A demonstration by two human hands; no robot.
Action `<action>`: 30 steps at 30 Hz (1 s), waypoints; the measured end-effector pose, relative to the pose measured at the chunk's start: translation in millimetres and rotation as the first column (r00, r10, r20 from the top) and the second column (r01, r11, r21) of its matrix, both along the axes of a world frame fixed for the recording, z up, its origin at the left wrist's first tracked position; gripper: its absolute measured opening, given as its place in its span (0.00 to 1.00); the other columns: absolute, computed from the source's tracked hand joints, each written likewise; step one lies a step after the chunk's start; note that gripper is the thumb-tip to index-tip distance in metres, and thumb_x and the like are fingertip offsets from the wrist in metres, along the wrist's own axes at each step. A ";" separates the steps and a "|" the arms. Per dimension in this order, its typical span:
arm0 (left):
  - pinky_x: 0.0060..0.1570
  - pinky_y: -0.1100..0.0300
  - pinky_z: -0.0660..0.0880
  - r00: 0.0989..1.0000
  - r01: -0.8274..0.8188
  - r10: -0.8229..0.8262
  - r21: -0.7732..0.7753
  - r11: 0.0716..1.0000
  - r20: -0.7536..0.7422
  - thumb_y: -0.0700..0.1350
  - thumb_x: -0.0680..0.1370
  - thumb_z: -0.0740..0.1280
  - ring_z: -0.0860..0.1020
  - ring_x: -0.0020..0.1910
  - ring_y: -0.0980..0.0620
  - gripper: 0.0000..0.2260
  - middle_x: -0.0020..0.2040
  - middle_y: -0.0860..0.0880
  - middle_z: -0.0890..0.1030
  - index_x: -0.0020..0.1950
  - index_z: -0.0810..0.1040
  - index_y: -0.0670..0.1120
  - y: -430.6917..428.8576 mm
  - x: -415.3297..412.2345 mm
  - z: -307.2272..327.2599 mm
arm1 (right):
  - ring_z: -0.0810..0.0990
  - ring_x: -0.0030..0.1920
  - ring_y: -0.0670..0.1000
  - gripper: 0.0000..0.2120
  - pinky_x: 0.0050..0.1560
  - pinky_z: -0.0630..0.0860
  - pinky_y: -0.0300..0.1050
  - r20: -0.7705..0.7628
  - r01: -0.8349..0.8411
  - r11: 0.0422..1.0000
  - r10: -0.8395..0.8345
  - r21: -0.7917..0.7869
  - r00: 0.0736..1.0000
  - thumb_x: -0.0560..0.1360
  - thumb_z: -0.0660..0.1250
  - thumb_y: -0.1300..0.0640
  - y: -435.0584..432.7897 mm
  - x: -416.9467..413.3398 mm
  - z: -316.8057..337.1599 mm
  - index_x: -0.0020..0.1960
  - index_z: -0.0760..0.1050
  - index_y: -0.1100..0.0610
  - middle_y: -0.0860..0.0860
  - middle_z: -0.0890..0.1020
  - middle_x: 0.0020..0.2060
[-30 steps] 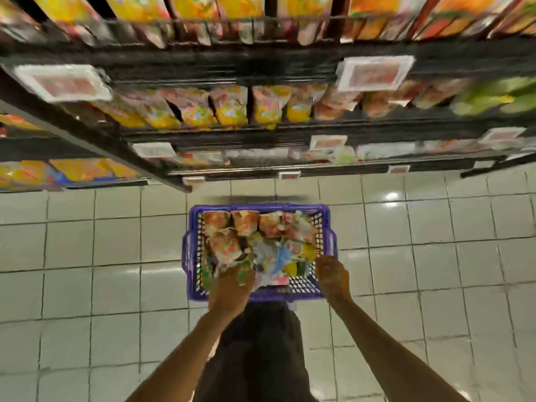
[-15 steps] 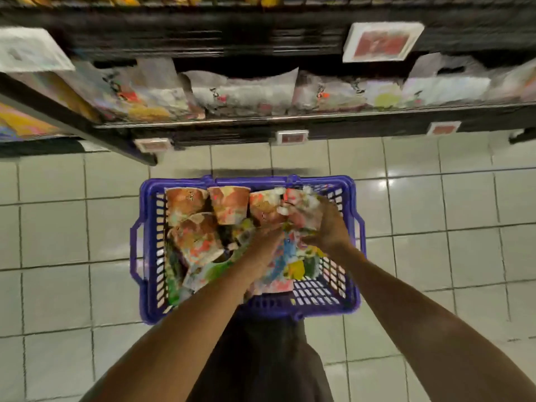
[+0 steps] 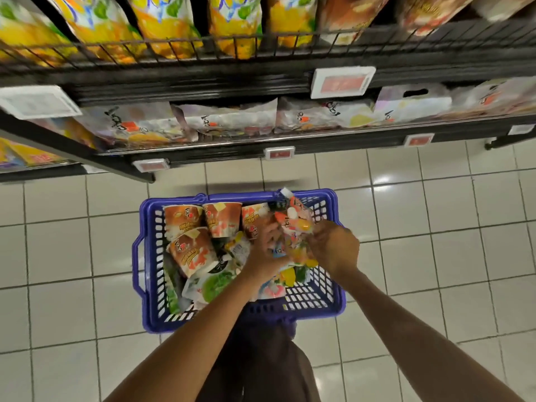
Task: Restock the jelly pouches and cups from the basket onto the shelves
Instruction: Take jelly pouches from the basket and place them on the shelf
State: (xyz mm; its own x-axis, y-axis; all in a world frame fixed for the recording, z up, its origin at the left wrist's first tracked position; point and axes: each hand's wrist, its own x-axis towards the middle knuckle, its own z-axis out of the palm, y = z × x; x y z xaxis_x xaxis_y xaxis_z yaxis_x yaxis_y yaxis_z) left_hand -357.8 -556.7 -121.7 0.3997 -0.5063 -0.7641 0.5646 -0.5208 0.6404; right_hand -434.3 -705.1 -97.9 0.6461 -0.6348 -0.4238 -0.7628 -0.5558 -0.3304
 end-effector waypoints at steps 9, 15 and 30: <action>0.44 0.77 0.74 0.981 0.017 0.008 -0.127 0.992 0.193 0.54 0.70 0.74 0.75 0.54 0.74 0.25 0.57 0.73 0.74 0.62 0.68 0.69 26.9 27.5 184.3 | 0.80 0.32 0.42 0.09 0.37 0.77 0.36 0.207 0.395 0.571 -0.719 0.720 0.663 0.64 0.78 0.71 36.5 7.2 170.6 0.36 0.79 0.64 0.45 0.82 0.30; 0.50 0.57 0.78 0.928 -0.125 0.168 -0.146 0.981 0.334 0.57 0.63 0.78 0.80 0.46 0.57 0.19 0.44 0.63 0.83 0.52 0.79 0.68 30.3 51.0 320.4 | 0.79 0.50 0.62 0.13 0.58 0.74 0.65 0.129 0.099 0.220 -0.820 0.971 0.557 0.63 0.75 0.65 40.2 25.4 313.7 0.46 0.77 0.67 0.65 0.81 0.46; 0.43 0.52 0.79 0.667 -0.236 0.544 -0.548 0.802 0.508 0.40 0.73 0.74 0.82 0.39 0.53 0.13 0.42 0.53 0.86 0.52 0.79 0.55 42.2 124.5 658.0 | 0.84 0.54 0.61 0.24 0.43 0.83 0.55 0.465 -0.402 0.272 -0.706 0.874 0.535 0.73 0.68 0.53 32.5 95.0 637.2 0.69 0.70 0.48 0.54 0.83 0.57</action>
State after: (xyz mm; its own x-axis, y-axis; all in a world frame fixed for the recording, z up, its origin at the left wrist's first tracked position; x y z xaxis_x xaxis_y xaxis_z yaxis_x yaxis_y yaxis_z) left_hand -233.3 -514.5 536.3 0.9261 -0.3763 -0.0265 0.0476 0.0469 0.9978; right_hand -339.3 -672.5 539.3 0.9157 -0.3511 -0.1957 0.0614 0.6034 -0.7951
